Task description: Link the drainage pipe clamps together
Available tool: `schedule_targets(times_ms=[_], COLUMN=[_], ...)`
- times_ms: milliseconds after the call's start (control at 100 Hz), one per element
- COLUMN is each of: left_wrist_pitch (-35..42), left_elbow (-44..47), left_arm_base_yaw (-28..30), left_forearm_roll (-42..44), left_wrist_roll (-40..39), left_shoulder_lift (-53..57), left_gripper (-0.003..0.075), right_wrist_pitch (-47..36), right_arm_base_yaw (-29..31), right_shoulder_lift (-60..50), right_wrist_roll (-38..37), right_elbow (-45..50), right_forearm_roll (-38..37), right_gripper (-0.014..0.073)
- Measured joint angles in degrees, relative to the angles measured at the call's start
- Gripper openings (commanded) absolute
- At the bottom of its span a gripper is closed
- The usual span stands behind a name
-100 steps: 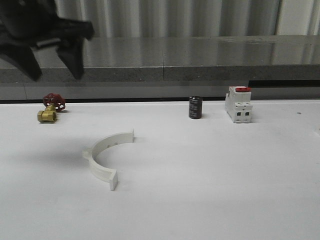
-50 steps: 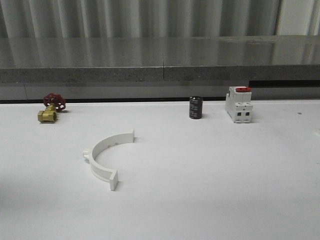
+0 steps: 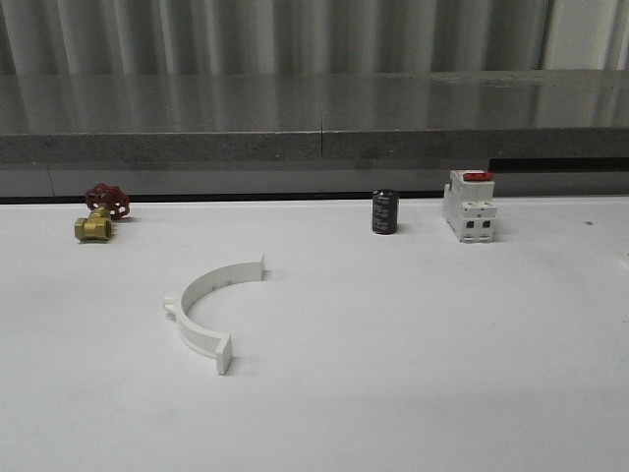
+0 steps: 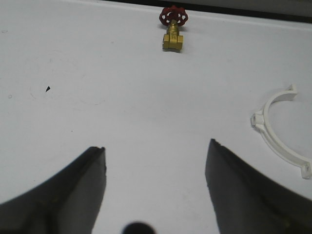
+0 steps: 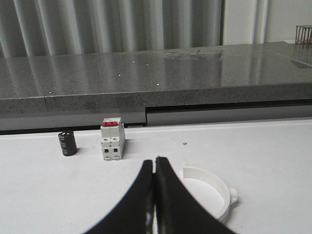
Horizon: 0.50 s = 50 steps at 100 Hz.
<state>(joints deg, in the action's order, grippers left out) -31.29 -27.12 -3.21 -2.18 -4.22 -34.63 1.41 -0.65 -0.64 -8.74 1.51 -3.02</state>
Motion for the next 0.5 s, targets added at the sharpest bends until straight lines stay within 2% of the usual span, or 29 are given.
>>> schedule_targets(times_ms=[210, 350, 500], left_wrist_pitch=[0.0, 0.0, 0.0], left_elbow=[1.18, 1.29, 1.4], left_arm_base_yaw=[0.0, 0.0, 0.0], left_forearm_roll=[1.07, 1.55, 1.53], left_wrist_roll=[0.0, 0.0, 0.0], left_shoulder_lift=[5.88, 6.25, 6.28], left_gripper=[-0.0016, -0.0021, -0.0021], right_wrist_pitch=[1.05, 5.67, 9.95], right_arm_base_yaw=[0.0, 0.0, 0.0], right_shoulder_lift=[0.0, 0.75, 8.83], right_wrist_roll=[0.0, -0.14, -0.73], right_elbow=[-0.13, -3.51, -11.11], right_forearm_roll=[0.0, 0.0, 0.0], right_gripper=[-0.0068, -0.0068, -0.0068])
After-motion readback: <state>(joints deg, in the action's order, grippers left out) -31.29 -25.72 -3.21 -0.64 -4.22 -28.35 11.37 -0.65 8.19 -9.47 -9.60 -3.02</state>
